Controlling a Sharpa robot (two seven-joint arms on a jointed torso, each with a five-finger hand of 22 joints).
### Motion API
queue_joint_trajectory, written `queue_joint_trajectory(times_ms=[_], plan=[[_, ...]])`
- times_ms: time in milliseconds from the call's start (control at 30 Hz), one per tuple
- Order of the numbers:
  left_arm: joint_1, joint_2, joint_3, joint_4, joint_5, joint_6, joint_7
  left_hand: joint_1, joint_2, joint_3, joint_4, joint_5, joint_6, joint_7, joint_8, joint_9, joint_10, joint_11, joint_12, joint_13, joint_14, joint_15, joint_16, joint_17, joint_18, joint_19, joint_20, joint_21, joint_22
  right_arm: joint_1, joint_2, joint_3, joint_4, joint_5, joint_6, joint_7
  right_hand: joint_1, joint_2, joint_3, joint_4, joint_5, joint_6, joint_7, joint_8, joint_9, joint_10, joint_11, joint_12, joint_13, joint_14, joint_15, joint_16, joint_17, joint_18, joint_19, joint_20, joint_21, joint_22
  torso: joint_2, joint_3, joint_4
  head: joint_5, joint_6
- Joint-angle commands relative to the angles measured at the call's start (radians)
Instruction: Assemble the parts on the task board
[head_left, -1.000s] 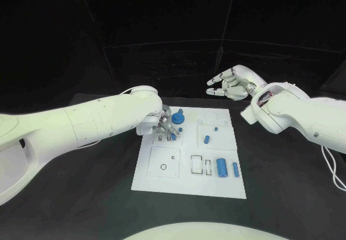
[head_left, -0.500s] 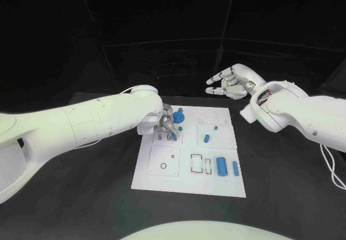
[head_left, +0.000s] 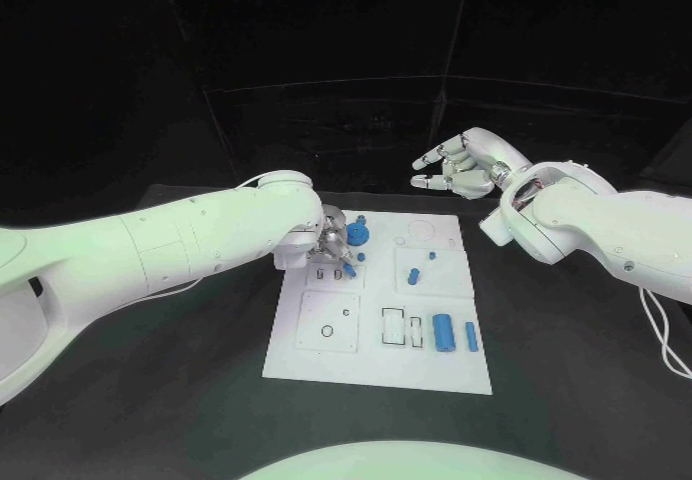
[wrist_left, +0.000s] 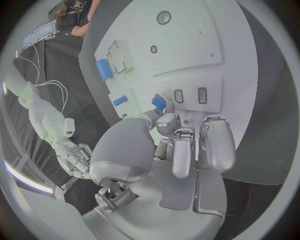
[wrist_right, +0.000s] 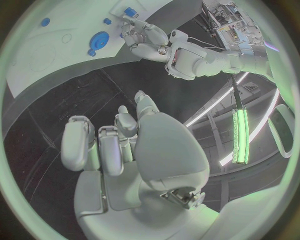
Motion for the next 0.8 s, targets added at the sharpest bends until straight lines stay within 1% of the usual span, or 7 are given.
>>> queue_joint_trajectory(times_ms=[33,133,200,400,700,800], plan=[[0.001,-0.001,0.0,0.001,0.0,-0.021,0.02,-0.027,-0.014,0.1,-0.06,-0.002,-0.003,0.002,0.01,0.005,0.005,0.004,-0.005,-0.001,0.102,0.003,0.003,0.263,-0.003,0.003,0.003,-0.003,0.003,0.002,0.002,0.001,0.0,-0.002,0.008,0.0,0.013,0.0,-0.006,0.002,0.003,0.007,0.003,0.005,-0.001,-0.002,-0.006,-0.003,-0.002,0.067,-0.005,-0.005,0.091,-0.005,-0.005,-0.001,-0.005,-0.001,0.001,0.0002,-0.0009,0.0,-0.001],[0.001,-0.001,0.0,0.001,0.0,-0.022,0.021,-0.027,-0.014,0.1,-0.06,-0.002,-0.003,0.002,0.01,0.005,0.005,0.004,-0.005,-0.001,0.102,0.003,0.003,0.263,-0.003,0.003,0.003,-0.003,0.003,0.002,0.003,0.001,-0.001,-0.002,0.009,0.0,0.013,0.0,-0.006,0.002,0.003,0.007,0.003,0.005,-0.001,-0.002,-0.006,-0.003,-0.002,0.067,-0.005,-0.005,0.091,-0.005,-0.005,-0.001,-0.005,-0.001,0.001,0.0005,-0.001,0.0,-0.002],[0.001,-0.001,0.0,0.001,0.0,-0.022,0.022,-0.04,-0.022,0.123,-0.064,-0.003,-0.004,0.002,0.014,0.01,0.007,0.003,-0.004,-0.001,0.102,0.004,0.003,0.263,-0.003,0.003,0.002,-0.004,0.003,0.002,0.003,0.001,-0.001,-0.002,0.009,-0.001,0.013,0.0,-0.006,0.002,0.003,0.007,0.003,0.005,-0.001,-0.002,-0.006,-0.003,-0.002,0.067,-0.005,-0.005,0.091,-0.005,-0.005,-0.001,-0.005,-0.001,0.001,0.0003,-0.0008,0.0,-0.001],[0.001,-0.001,0.0,0.001,0.0,-0.023,0.023,-0.044,-0.027,0.136,-0.068,-0.003,-0.004,0.001,0.016,0.012,0.007,0.003,-0.004,-0.001,0.102,0.004,0.003,0.263,-0.003,0.003,0.002,-0.004,0.004,0.002,0.004,0.001,-0.001,-0.002,0.01,-0.001,0.013,0.0,-0.006,0.002,0.003,0.007,0.003,0.005,-0.001,-0.002,-0.006,-0.003,-0.002,0.067,-0.005,-0.005,0.091,-0.005,-0.005,-0.001,-0.005,-0.001,0.0,0.0007,-0.0007,-0.001,-0.002],[0.001,-0.003,0.0,-0.004,0.0,-0.025,0.023,-0.045,-0.028,0.139,-0.069,-0.003,-0.004,0.001,0.017,0.013,0.007,0.003,-0.004,-0.002,0.102,0.003,0.003,0.263,-0.003,0.003,0.002,-0.003,0.004,0.002,0.005,0.001,-0.002,-0.002,0.011,-0.002,0.012,0.0,-0.007,0.002,0.004,0.007,0.003,0.005,-0.001,-0.002,-0.006,-0.003,-0.002,0.067,-0.005,-0.005,0.09,-0.005,-0.005,-0.001,-0.005,-0.002,0.001,0.0002,-0.0007,-0.001,-0.002],[0.001,-0.004,0.0,-0.005,0.0,-0.026,0.023,-0.046,-0.029,0.139,-0.07,-0.003,-0.004,0.001,0.017,0.013,0.007,0.003,-0.004,-0.002,0.102,0.003,0.003,0.263,-0.003,0.003,0.002,-0.004,0.004,0.002,0.005,0.001,-0.002,-0.002,0.012,-0.002,0.012,0.0,-0.007,0.002,0.004,0.007,0.003,0.005,-0.001,-0.002,-0.006,-0.003,-0.002,0.067,-0.005,-0.005,0.09,-0.005,-0.005,-0.001,-0.005,-0.002,0.001,0.0003,-0.0008,-0.001,-0.003]])
